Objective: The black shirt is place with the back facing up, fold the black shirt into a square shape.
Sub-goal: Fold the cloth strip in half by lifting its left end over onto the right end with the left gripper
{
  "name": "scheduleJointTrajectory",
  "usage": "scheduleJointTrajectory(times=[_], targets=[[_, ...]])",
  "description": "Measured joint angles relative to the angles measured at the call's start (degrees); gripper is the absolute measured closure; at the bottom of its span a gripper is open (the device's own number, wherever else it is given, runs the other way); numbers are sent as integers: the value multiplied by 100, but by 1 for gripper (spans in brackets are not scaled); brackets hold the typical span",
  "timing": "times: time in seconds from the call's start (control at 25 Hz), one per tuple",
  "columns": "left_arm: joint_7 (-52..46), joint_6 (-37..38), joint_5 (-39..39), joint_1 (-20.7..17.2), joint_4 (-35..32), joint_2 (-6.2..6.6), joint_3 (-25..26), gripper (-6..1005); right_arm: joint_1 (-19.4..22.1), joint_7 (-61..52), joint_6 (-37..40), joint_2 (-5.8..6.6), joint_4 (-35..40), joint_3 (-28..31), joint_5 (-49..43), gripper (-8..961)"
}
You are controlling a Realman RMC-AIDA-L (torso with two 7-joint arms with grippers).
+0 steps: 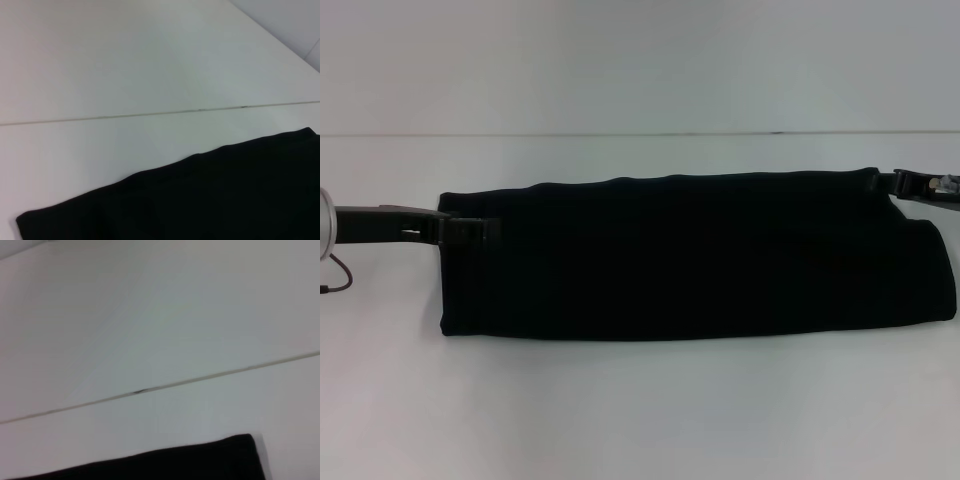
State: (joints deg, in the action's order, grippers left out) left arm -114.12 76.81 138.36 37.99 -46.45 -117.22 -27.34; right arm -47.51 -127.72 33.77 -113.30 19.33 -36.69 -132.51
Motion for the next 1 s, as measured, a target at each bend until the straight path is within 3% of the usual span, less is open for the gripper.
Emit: scheduleJointTrajectory(times=[0.16,0.32,0.6,0.92,1.0], targets=[[2,-9,34,-1,3,12,1,263,-35,35,-205,-93,-24,23,10,411],[2,-9,46,-6,4,41,1,263,-93,43,-411,-148,-128,29,10,445],[-27,-20,56,-27,5,58,10,264,-106,42,-568,-160,-240,38,31,567],[-41,-27,60,-33,4,59,19,264,-69,59,-504,-162,-245,-16,57,569],[-42,-26,60,-29,4,59,19,264,-73,65,-501,-165,-245,-19,57,639]])
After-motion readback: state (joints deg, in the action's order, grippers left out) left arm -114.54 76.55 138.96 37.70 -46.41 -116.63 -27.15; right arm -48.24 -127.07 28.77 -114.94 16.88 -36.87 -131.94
